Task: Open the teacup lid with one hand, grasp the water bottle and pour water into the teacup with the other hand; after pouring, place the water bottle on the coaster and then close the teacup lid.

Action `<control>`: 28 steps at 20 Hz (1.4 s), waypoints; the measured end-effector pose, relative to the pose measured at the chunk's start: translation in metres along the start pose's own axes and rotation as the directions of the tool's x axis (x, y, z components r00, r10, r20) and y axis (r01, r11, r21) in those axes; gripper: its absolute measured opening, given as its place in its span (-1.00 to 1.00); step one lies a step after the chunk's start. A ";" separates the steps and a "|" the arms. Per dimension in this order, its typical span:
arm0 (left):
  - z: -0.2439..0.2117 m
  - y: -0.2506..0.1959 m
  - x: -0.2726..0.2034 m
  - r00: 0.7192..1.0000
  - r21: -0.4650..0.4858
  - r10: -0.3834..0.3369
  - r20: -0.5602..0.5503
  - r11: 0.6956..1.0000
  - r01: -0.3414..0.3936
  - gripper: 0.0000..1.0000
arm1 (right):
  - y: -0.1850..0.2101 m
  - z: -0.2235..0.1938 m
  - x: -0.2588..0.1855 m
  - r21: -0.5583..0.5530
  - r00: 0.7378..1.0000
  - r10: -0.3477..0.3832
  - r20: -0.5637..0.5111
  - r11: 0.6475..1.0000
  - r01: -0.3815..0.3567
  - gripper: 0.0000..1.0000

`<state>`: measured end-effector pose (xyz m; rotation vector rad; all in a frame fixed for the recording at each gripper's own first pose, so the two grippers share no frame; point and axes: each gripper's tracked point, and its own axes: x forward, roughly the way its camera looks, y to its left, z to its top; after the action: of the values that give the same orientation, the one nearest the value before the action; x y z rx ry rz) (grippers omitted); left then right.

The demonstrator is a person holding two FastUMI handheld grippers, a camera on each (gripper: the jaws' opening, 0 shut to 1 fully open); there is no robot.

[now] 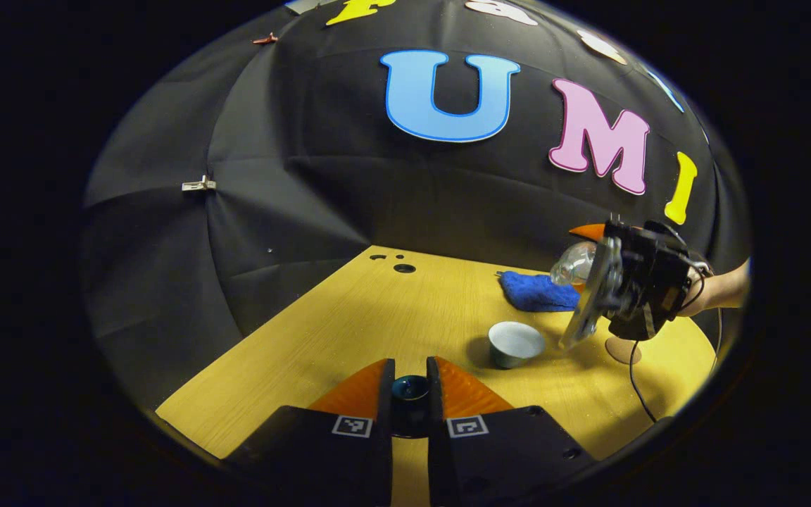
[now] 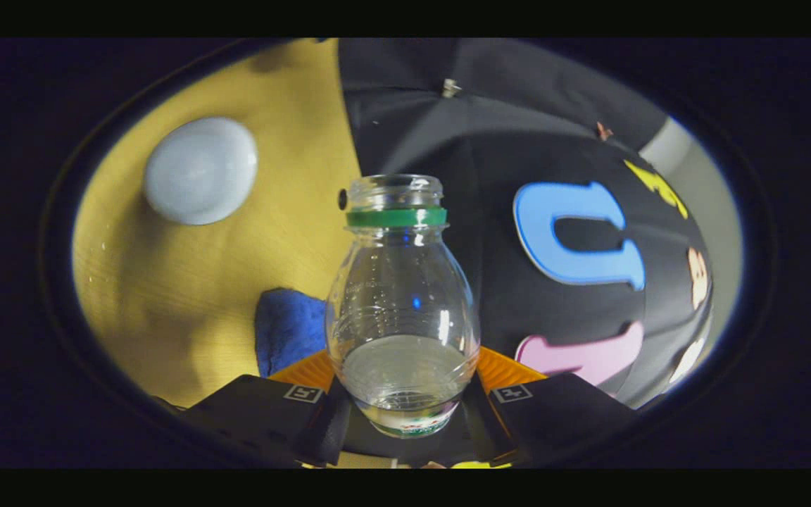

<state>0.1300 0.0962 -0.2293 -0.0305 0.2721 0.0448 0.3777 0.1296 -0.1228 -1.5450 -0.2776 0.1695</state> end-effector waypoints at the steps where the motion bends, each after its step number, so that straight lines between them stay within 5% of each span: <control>1: 0.005 -0.006 -0.003 1.000 0.000 0.004 0.009 1.000 -0.004 -0.53 | -0.002 -0.008 -0.006 0.109 0.999 0.035 -0.039 0.994 -0.030 0.43; 2: 0.008 -0.010 -0.005 1.000 0.001 0.009 0.014 1.000 -0.009 -0.60 | -0.002 -0.016 -0.014 0.252 0.994 0.078 -0.071 0.966 -0.058 0.43; 3: 0.010 -0.016 -0.007 1.000 0.000 0.014 0.020 1.000 -0.014 -0.52 | -0.002 -0.032 -0.025 0.433 0.984 0.144 -0.108 0.897 -0.084 0.43; 5: 0.012 -0.025 -0.010 1.000 -0.007 0.014 0.027 1.000 -0.014 -0.53 | -0.014 -0.052 -0.042 0.612 0.970 0.194 -0.145 0.788 -0.066 0.43; 7: 0.014 -0.042 -0.011 0.999 -0.014 0.004 0.035 1.000 -0.003 -0.53 | -0.014 -0.073 -0.054 0.773 0.951 0.269 -0.155 0.633 -0.053 0.44; 9: 0.010 -0.053 -0.011 1.000 -0.028 -0.005 0.028 1.000 0.006 -0.52 | -0.012 -0.081 -0.067 0.891 0.937 0.325 -0.130 0.452 -0.033 0.44; 13: 0.006 -0.079 -0.011 0.999 -0.040 -0.021 0.027 0.999 0.022 -0.52 | 0.011 -0.097 -0.055 0.985 0.940 0.333 -0.076 0.173 0.019 0.44; 18: -0.002 -0.106 -0.001 0.999 -0.032 -0.047 0.024 0.998 0.048 -0.52 | 0.059 -0.115 -0.050 0.997 0.946 0.315 -0.074 0.012 0.073 0.46; 22: -0.005 -0.121 0.008 0.998 -0.039 -0.064 0.025 0.997 0.065 -0.52 | 0.079 -0.127 -0.051 0.994 0.961 0.255 -0.108 0.004 0.111 0.49; 25: -0.008 -0.123 0.010 0.998 -0.015 -0.061 0.025 0.998 0.061 -0.52 | 0.084 -0.126 -0.052 0.989 0.966 0.237 -0.099 -0.088 0.123 0.49; 28: -0.015 -0.126 0.011 0.998 -0.025 -0.059 0.014 0.998 0.059 -0.52 | 0.084 -0.120 -0.049 0.988 0.975 0.211 -0.067 -0.126 0.095 0.50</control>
<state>0.1428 -0.0295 -0.2440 -0.0632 0.2573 -0.0102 0.3703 0.0024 -0.2106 0.1208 0.1569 0.2076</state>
